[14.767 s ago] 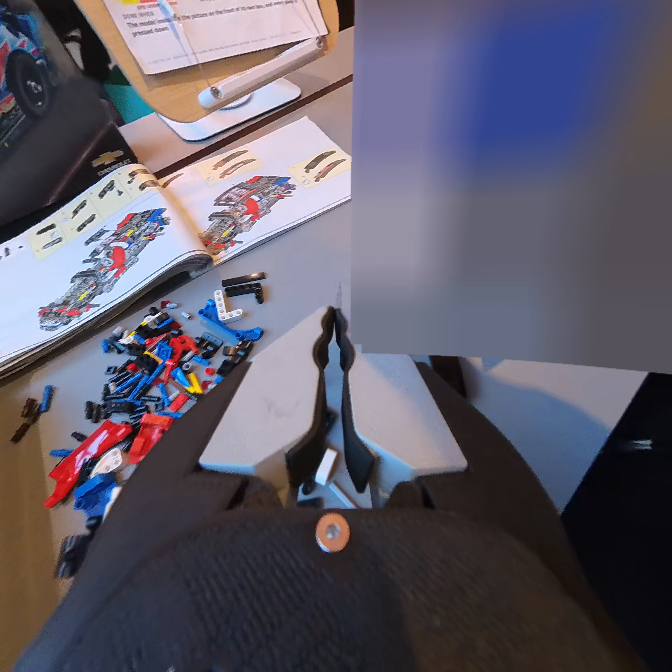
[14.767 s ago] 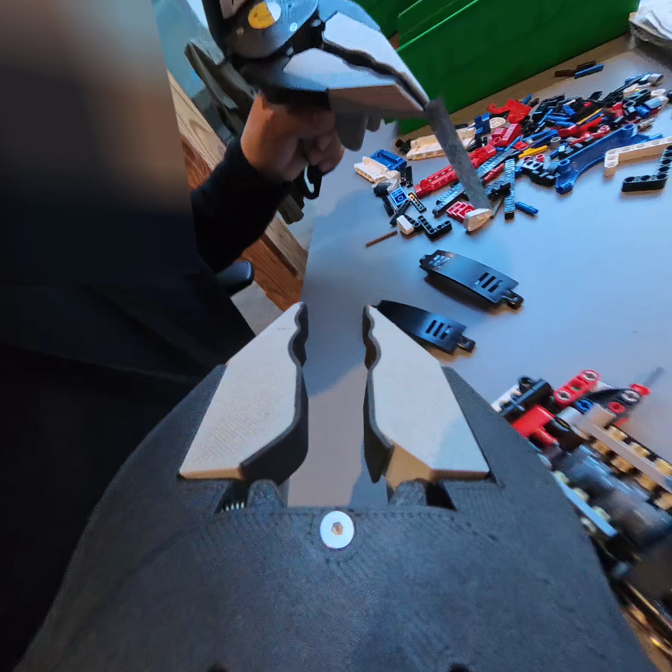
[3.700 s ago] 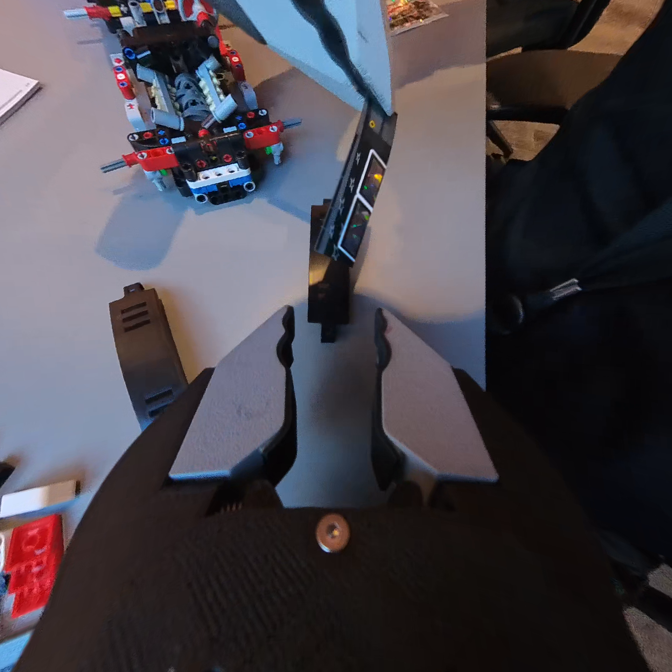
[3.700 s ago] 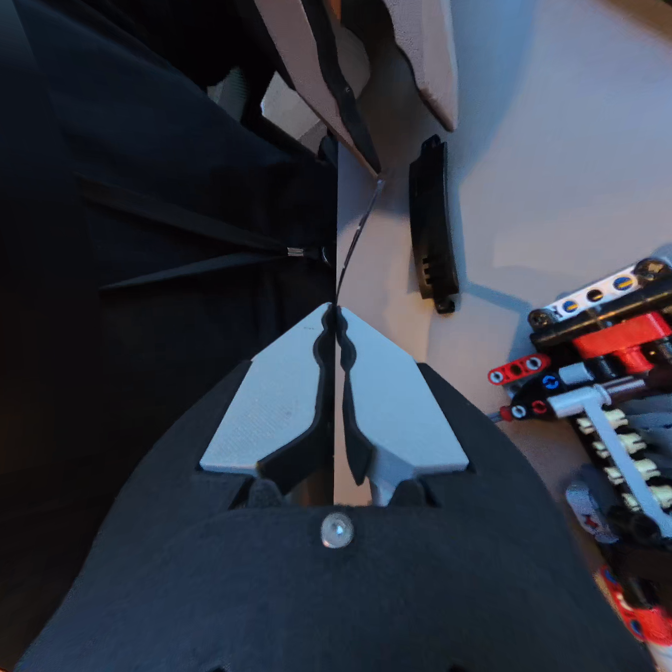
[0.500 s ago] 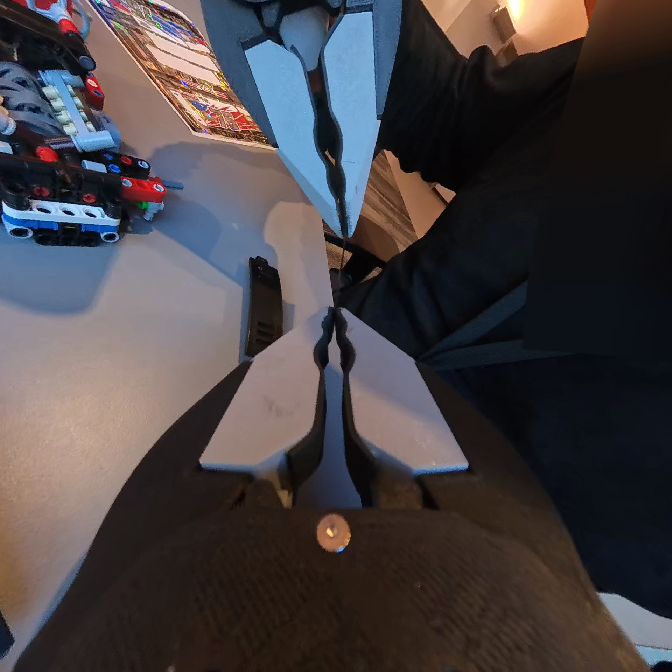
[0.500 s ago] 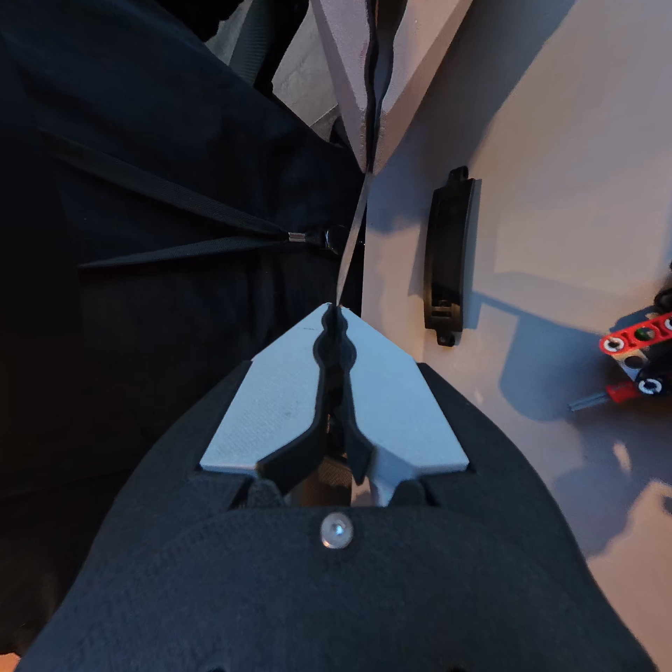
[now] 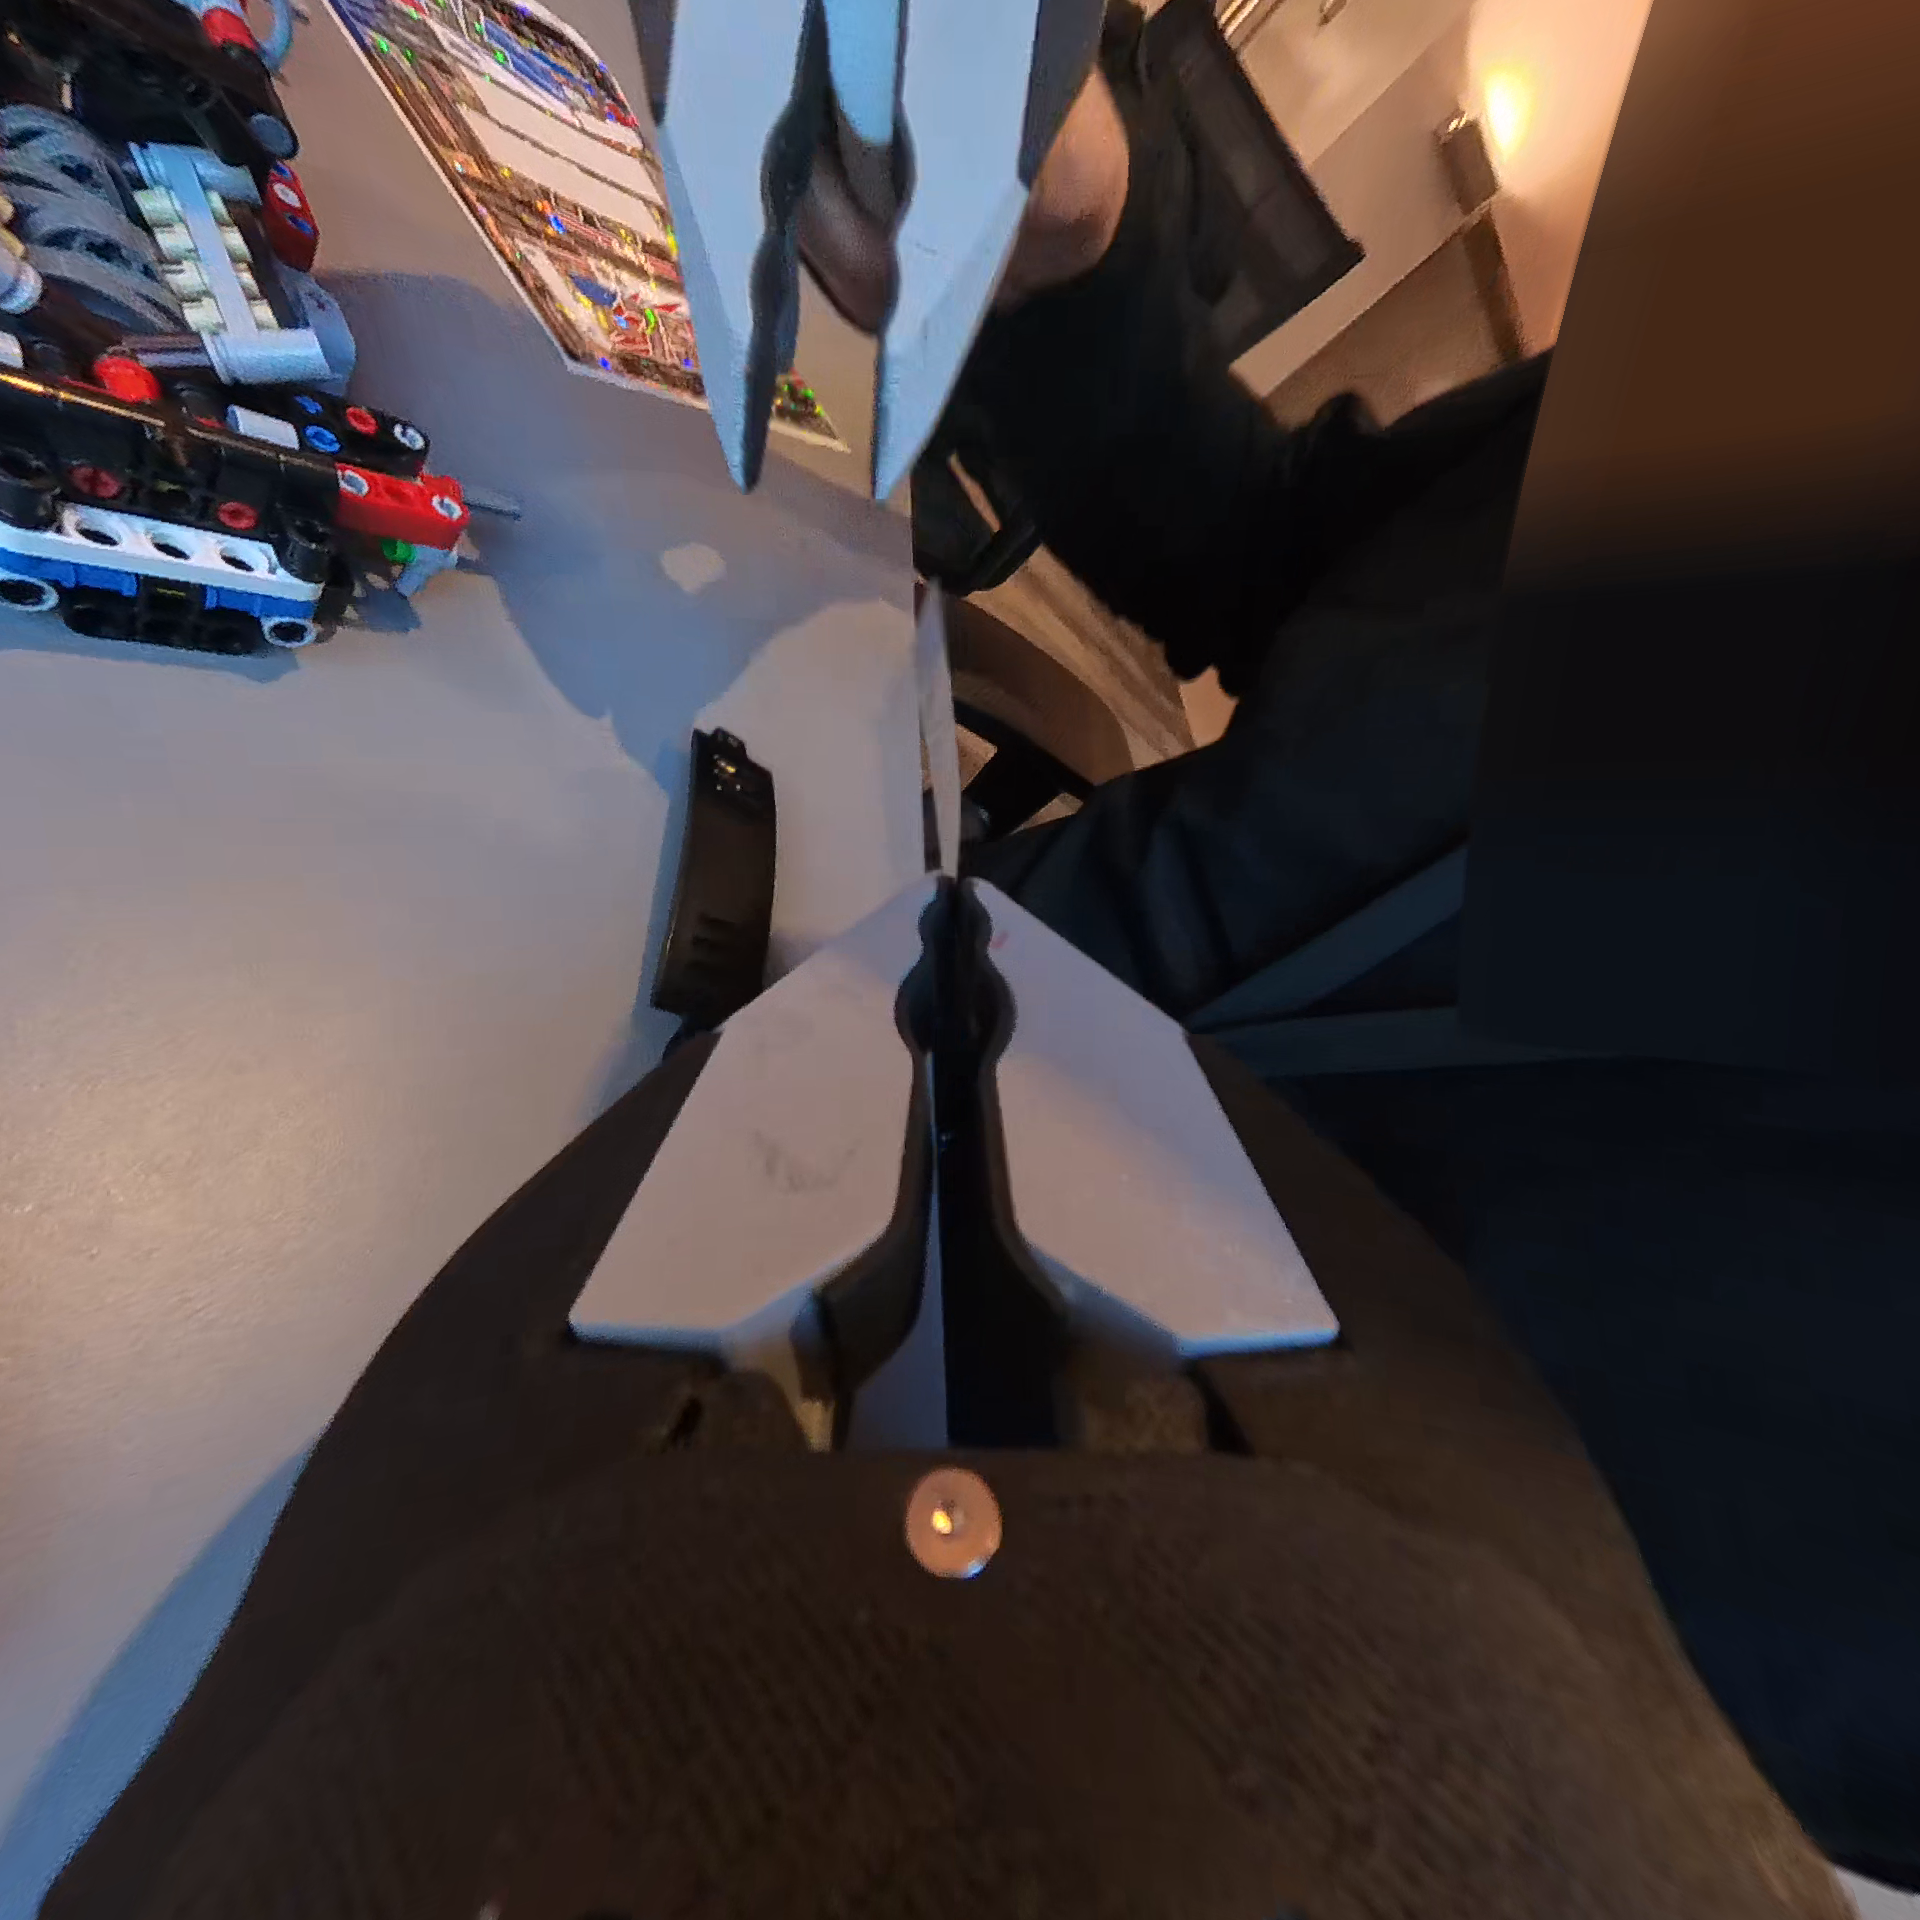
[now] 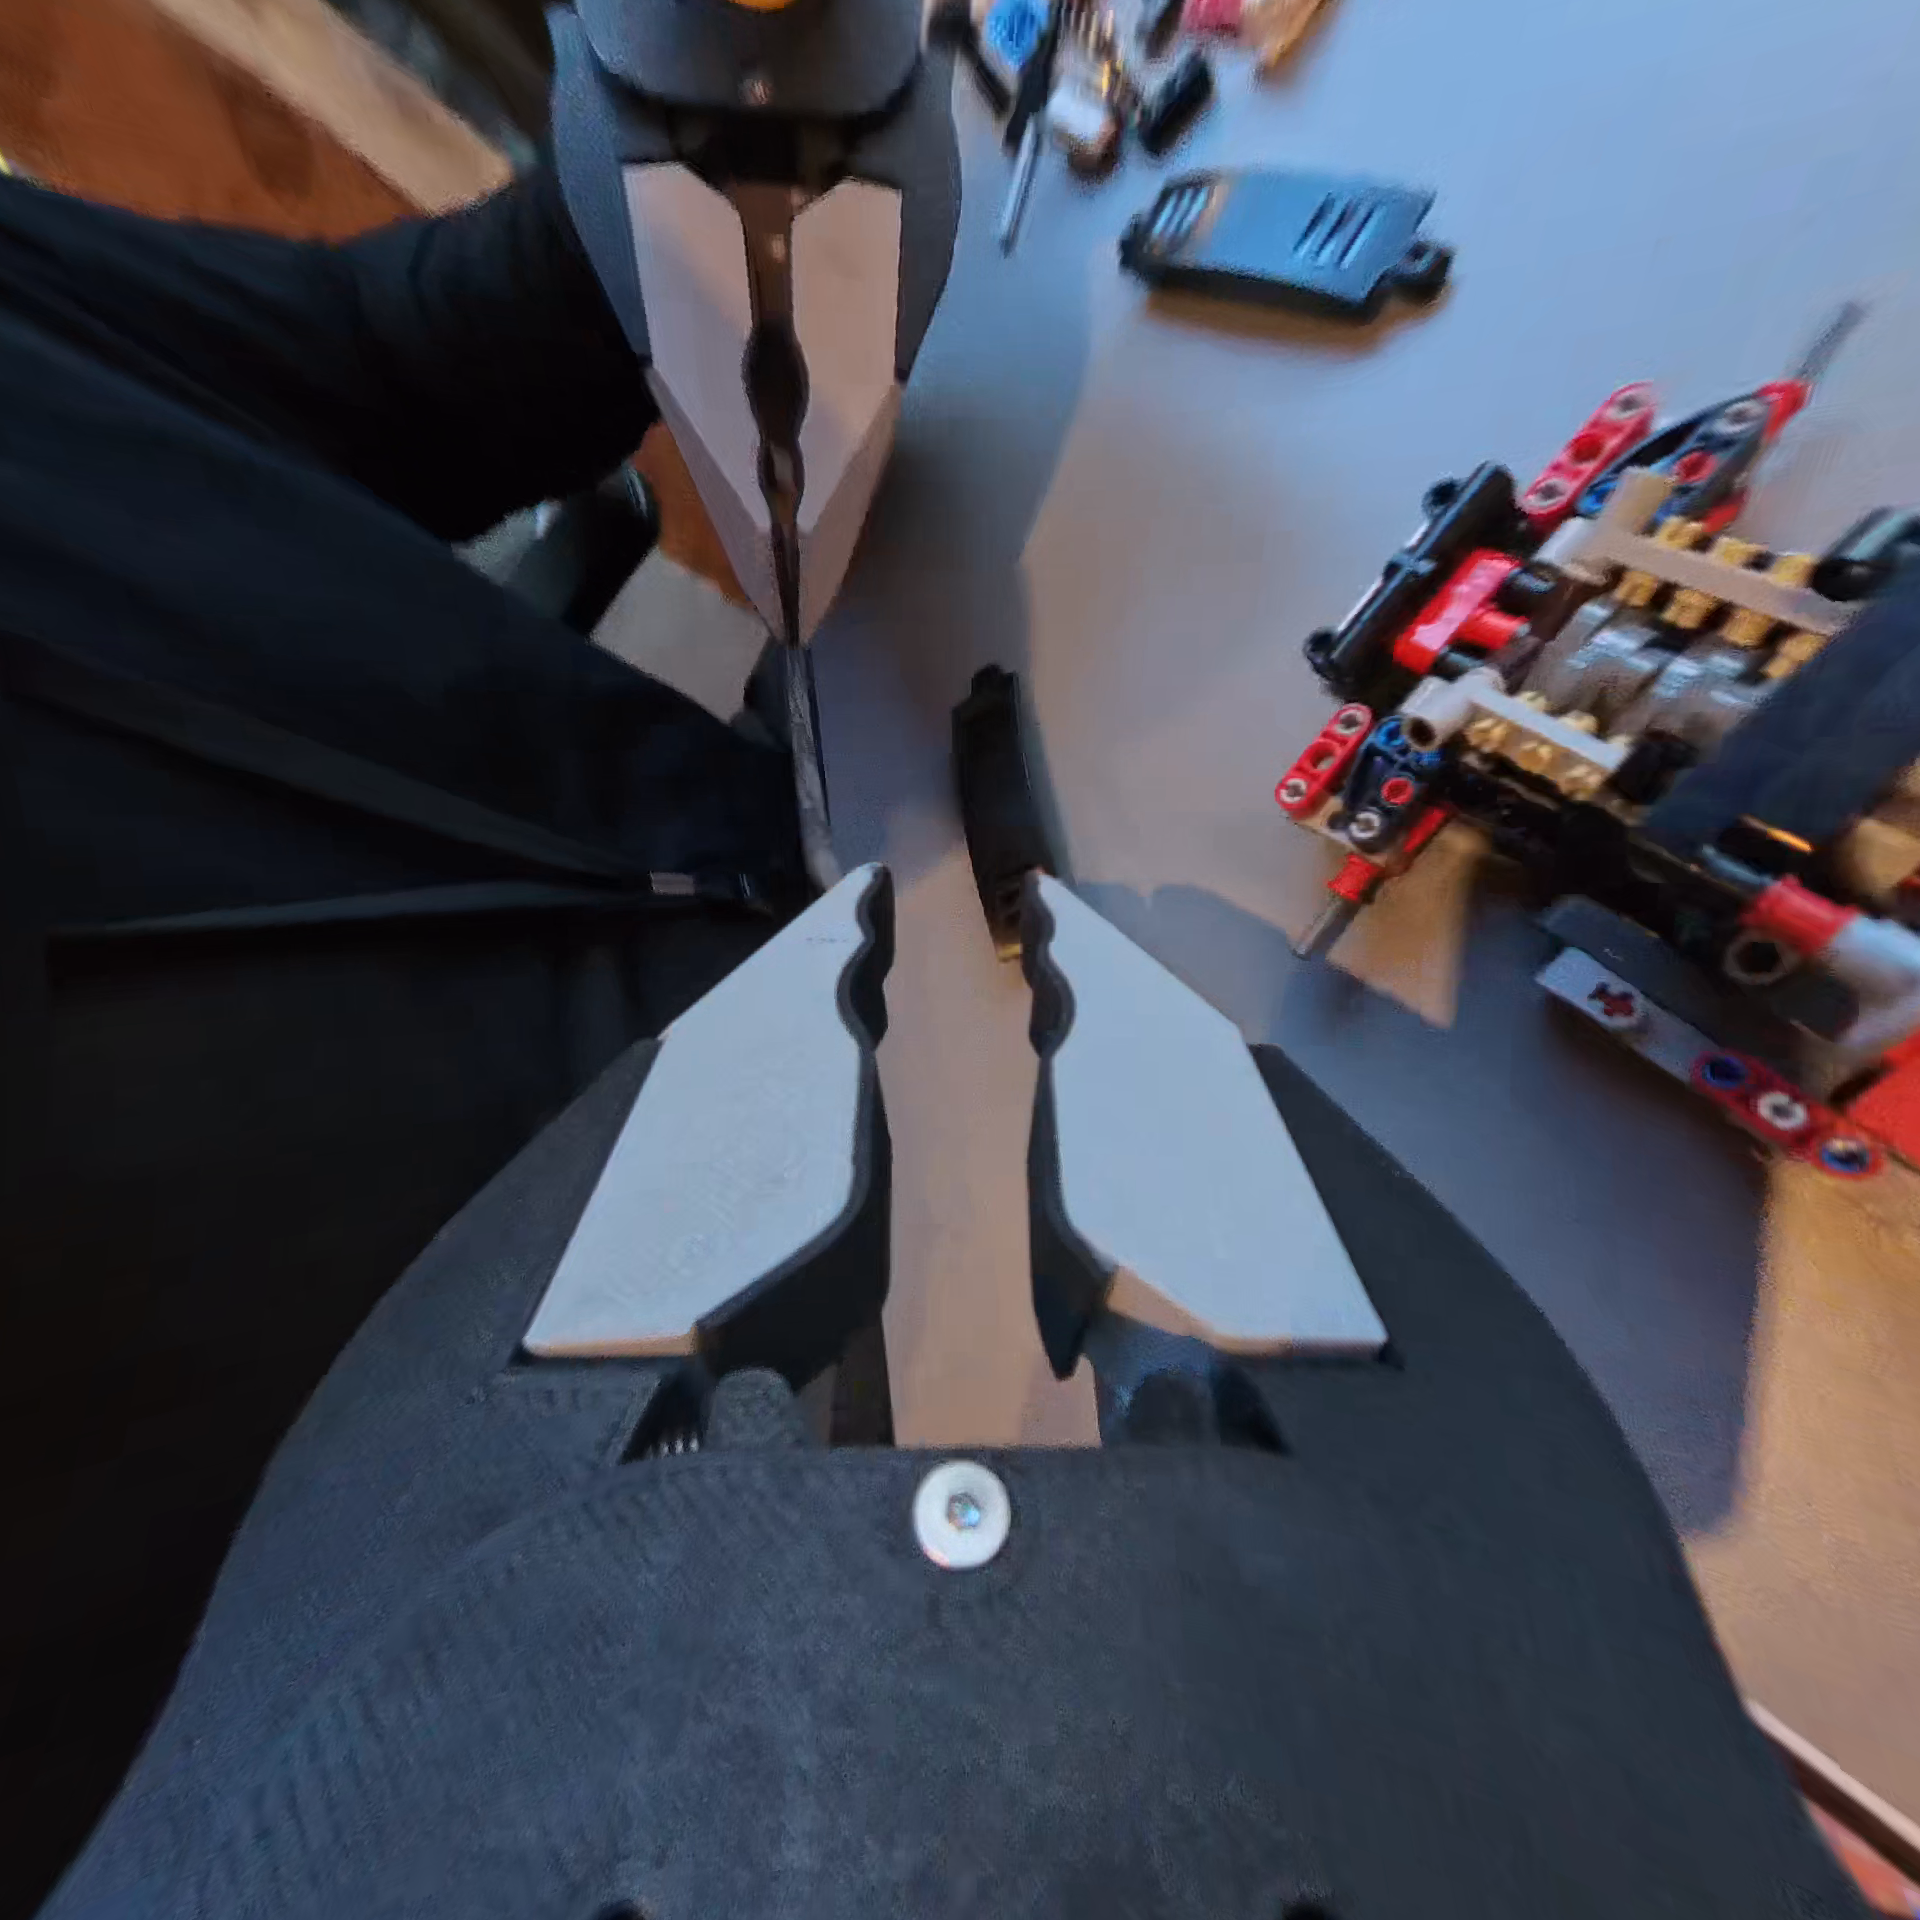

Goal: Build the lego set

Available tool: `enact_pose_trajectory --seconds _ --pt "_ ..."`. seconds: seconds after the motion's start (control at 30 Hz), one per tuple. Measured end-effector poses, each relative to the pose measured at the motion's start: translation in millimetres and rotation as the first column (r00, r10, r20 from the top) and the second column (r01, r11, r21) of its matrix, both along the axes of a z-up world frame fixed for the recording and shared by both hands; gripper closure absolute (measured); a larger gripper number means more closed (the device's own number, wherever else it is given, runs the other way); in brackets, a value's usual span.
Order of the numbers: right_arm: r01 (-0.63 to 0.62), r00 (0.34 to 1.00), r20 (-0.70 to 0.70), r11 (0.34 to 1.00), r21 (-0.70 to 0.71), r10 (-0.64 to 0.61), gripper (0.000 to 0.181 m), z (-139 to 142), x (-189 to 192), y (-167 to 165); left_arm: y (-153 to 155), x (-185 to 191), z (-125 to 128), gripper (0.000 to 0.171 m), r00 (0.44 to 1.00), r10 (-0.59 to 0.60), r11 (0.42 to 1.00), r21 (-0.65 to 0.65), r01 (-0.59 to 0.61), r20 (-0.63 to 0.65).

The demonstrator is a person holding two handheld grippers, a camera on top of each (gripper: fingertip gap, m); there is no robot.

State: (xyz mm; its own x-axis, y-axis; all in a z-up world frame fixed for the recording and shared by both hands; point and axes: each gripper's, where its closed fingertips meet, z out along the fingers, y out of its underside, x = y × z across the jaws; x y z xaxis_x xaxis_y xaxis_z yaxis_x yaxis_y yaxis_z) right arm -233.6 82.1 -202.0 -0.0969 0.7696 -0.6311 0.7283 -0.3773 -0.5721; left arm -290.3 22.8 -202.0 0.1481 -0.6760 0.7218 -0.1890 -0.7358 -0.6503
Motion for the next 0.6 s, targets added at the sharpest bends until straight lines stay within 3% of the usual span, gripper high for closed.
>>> enact_pose_trajectory --seconds 0.1,0.27,0.6 --pt "0.020 0.990 -0.137 0.998 -0.062 -0.028 0.152 12 2 -14 6 -1 3 0.171 0.999 0.025 0.999 -0.026 -0.024 0.030" --pt "0.066 0.987 -0.147 0.997 -0.045 -0.072 0.157 -4 -1 -21 8 0 3 0.171 0.998 0.039 0.998 -0.041 -0.037 0.046" --pt "0.095 0.966 -0.234 0.991 -0.092 -0.114 0.176 1 -12 -20 8 1 3 0.171 0.996 0.060 0.997 -0.052 -0.056 0.062"
